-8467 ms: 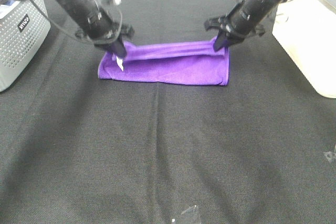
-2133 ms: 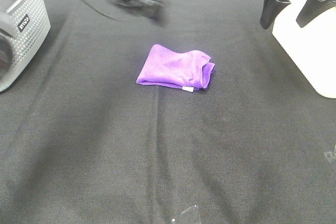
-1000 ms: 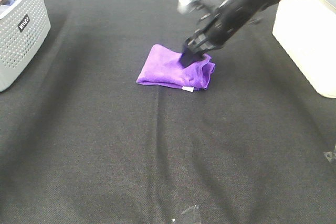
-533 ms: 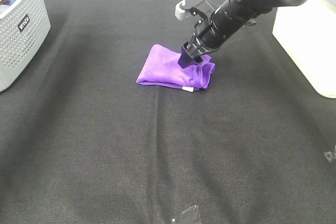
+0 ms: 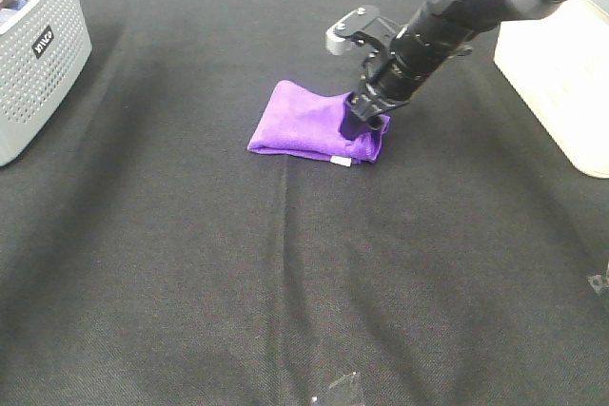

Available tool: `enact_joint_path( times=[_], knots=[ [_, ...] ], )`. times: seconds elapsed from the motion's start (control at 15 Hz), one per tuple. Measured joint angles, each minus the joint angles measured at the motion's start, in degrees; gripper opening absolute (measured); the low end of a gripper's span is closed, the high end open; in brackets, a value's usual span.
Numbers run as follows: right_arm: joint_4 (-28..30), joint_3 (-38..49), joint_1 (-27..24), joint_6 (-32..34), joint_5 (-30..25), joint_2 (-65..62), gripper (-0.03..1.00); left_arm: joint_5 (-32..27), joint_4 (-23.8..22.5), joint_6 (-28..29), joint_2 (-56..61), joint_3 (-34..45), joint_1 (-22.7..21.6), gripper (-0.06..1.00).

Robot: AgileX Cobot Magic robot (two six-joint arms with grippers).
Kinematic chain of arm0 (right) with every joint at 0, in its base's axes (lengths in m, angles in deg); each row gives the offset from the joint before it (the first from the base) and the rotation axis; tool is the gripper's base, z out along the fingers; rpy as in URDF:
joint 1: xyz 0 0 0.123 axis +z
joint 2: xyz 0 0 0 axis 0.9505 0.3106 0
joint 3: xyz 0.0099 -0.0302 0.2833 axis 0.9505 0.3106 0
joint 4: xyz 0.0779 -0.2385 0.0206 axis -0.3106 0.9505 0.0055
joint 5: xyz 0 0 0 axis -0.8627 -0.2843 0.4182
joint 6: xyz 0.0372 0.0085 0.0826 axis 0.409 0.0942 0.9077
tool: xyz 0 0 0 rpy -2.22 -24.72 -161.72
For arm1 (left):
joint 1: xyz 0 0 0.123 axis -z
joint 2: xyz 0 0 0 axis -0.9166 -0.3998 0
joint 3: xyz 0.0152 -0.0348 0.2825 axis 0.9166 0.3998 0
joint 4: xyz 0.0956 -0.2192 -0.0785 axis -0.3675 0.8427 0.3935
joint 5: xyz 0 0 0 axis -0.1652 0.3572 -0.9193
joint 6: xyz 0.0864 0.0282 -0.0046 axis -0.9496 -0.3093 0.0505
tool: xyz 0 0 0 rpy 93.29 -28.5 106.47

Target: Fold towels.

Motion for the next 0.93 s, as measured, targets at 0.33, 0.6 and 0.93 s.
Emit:
enact_joint_path(
  times=[0.33, 0.6, 0.93],
  knots=[
    [0.2, 0.0, -1.3, 0.0, -1.9, 0.0, 0.71, 0.0, 0.2, -0.1, 0.0, 0.0, 0.0, 0.69],
    [0.2, 0.0, -1.3, 0.0, -2.9, 1.4, 0.71, 0.0, 0.4, -0.1, 0.0, 0.0, 0.0, 0.69],
    [0.3, 0.0, -1.3, 0.0, -5.4, -2.6, 0.71, 0.0, 0.6, -0.1, 0.0, 0.0, 0.0, 0.69]
  ],
)
